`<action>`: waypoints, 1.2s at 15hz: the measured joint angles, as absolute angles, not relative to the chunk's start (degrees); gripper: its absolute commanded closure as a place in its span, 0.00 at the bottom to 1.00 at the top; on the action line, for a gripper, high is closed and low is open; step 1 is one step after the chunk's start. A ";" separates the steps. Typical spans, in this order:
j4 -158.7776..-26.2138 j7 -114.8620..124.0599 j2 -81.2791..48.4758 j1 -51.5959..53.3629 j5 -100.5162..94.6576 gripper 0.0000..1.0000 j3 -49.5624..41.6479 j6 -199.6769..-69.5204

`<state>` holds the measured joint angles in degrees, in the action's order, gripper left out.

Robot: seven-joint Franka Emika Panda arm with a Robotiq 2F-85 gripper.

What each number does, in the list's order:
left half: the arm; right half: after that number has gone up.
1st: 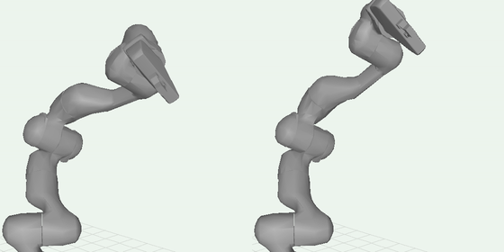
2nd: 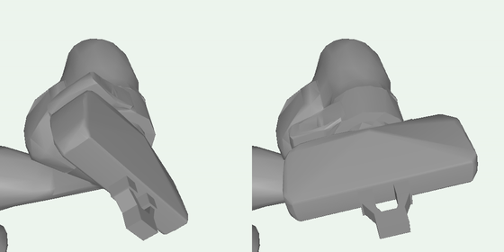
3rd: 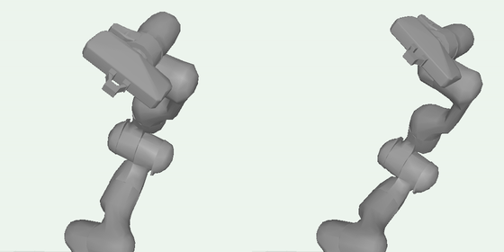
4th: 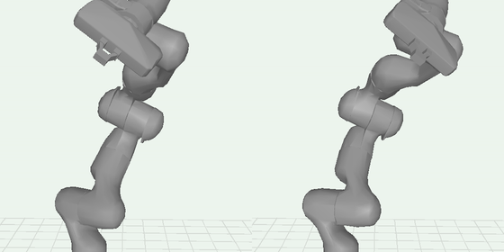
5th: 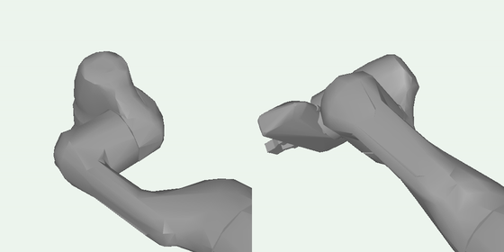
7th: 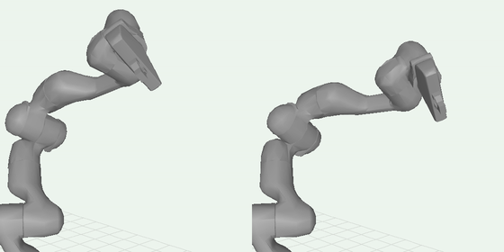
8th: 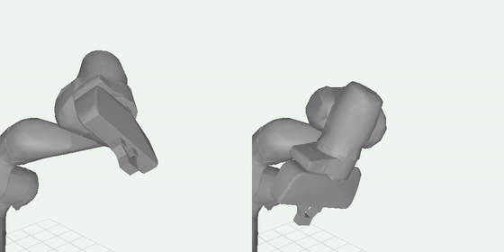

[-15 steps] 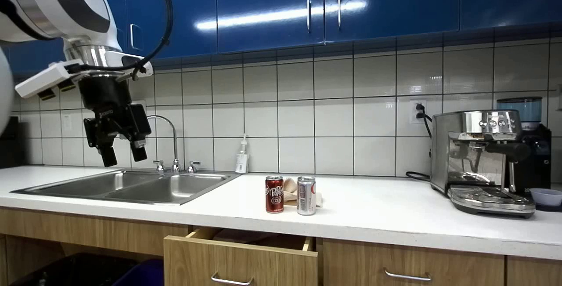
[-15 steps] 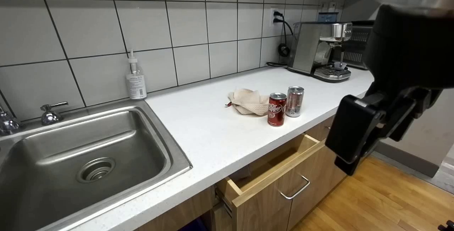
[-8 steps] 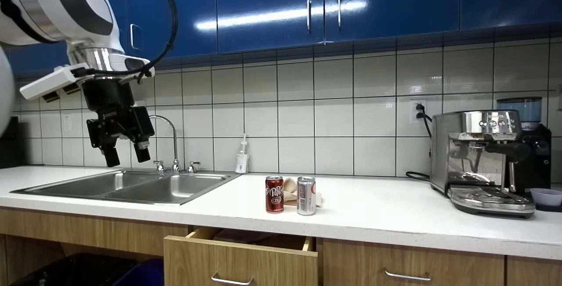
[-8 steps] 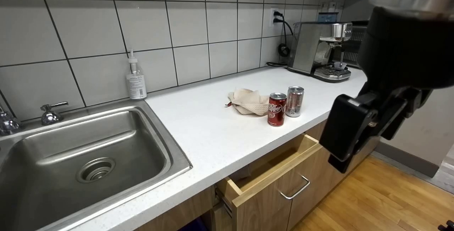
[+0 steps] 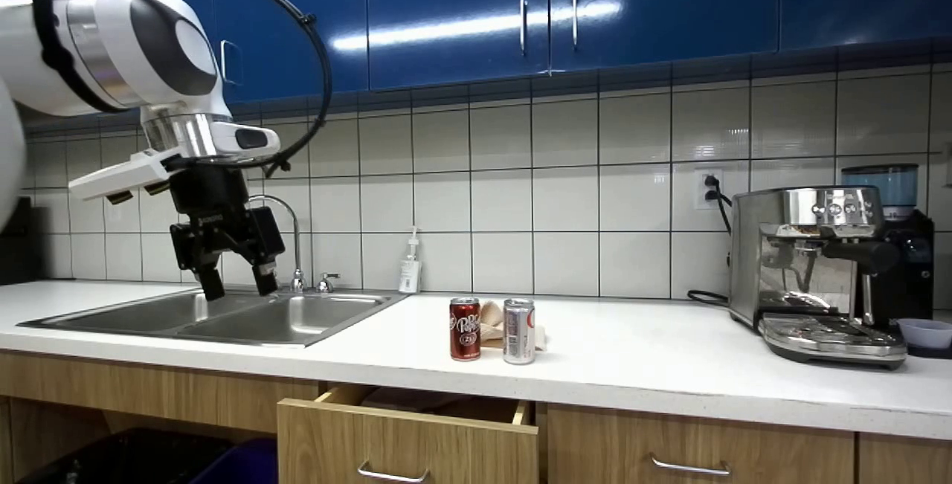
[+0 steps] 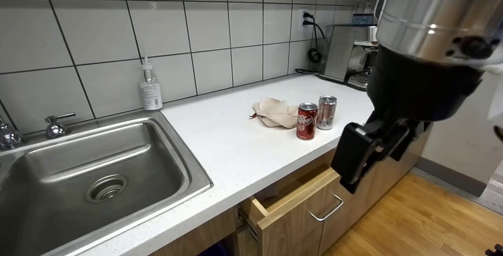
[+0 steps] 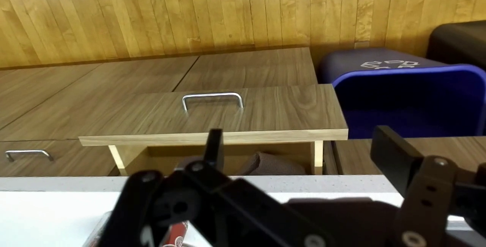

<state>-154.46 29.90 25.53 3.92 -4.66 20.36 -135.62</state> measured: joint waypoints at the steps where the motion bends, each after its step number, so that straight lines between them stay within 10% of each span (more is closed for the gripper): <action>1: -154.75 29.76 24.83 3.87 -5.36 0.00 19.86 -137.12; 18: -157.15 16.89 9.69 0.94 -8.66 0.00 8.25 -160.25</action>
